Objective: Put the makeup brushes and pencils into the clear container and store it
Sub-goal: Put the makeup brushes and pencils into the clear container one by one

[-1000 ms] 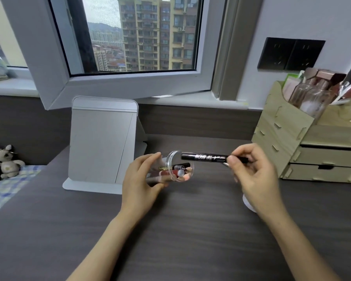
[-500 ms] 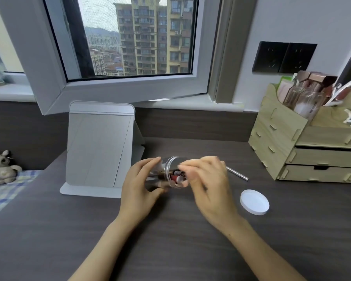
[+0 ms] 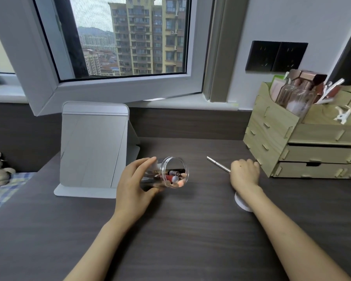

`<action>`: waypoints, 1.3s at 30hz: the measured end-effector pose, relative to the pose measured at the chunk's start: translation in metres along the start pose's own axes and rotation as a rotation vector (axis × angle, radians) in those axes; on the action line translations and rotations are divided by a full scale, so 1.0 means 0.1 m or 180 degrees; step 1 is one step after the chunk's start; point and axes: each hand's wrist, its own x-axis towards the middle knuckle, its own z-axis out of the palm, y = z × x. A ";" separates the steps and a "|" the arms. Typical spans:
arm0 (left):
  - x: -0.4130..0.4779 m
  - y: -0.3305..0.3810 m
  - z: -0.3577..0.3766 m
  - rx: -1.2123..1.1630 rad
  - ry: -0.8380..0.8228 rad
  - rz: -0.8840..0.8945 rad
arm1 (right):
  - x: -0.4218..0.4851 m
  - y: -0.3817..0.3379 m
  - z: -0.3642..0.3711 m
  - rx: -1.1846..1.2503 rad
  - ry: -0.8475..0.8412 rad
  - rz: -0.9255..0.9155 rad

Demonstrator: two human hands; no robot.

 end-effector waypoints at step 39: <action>0.01 0.01 0.01 0.0150 -0.0036 -0.0038 | -0.84 0.25 -0.29 0.1666 0.0207 -0.0365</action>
